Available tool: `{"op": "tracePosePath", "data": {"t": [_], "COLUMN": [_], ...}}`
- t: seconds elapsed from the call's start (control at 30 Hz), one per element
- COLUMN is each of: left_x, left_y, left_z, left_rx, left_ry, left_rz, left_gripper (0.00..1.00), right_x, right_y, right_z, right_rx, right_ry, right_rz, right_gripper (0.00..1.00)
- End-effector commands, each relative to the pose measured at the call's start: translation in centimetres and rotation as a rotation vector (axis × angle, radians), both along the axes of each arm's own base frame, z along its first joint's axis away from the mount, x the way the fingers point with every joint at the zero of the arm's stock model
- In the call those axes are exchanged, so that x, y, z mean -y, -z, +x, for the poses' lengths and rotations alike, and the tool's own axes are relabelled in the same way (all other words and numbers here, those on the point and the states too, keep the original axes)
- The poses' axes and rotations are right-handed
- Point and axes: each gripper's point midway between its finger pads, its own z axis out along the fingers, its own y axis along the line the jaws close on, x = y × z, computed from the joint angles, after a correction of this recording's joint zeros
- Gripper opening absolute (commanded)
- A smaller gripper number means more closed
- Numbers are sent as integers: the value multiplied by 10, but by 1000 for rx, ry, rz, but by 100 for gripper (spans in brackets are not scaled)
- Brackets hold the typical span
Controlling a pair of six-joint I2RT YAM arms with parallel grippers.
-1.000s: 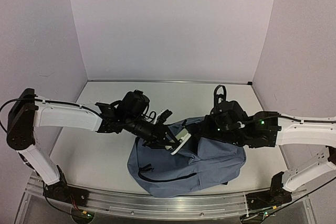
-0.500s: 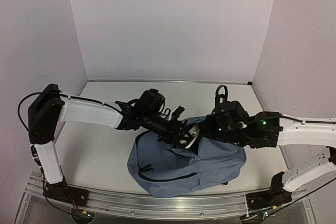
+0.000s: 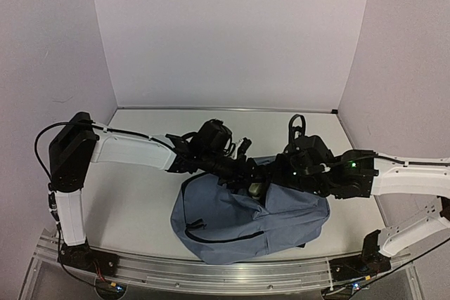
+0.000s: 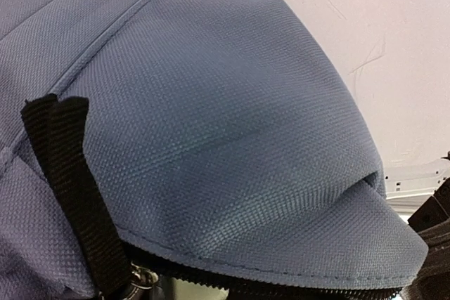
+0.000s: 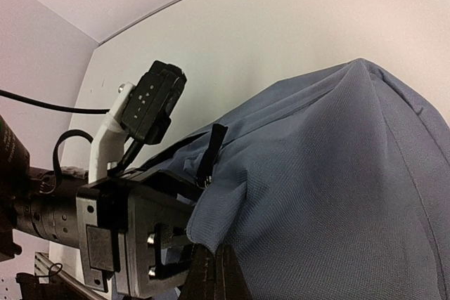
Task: Pack the student bag
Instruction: Place the stationery in the student bag.
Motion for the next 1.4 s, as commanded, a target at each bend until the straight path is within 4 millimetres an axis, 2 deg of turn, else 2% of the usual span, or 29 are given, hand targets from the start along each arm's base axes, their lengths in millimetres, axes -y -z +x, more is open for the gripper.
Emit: {"op": "tracePosePath", "data": {"t": [0.0,0.17,0.37,0.5,0.7,0.8,1.1,1.27,1.37], "left_x": [-18,-27,-21,-21,-5,2,21,34,36], "left_y": [-30,-28,-13,-6,-1,7,-2,-15,-23], "left_z": [8,-4,-19,-20,-26,-26,-15,-9,-8], "left_rx": [100,90,104,129,120,100,154,160,162], "left_ry": [-44,-25,-1,-27,7,11,-33,-58,-70], "left_rz": [12,42,134,206,175,180,88,-20,-49], "left_gripper": [63,64,61,59,56,55,48,47,46], "right_x": [-8,-11,-13,-11,-8,-9,-6,-2,-2], "right_y": [-36,-35,-36,-38,-39,-41,-42,-42,-41], "right_z": [8,9,9,9,8,8,8,8,8], "right_rx": [73,72,72,75,79,80,84,86,84], "right_ry": [34,28,25,28,33,32,38,50,52], "right_rz": [134,126,125,130,136,140,144,148,149], "right_gripper": [0,0,0,0,0,0,0,0,0]}}
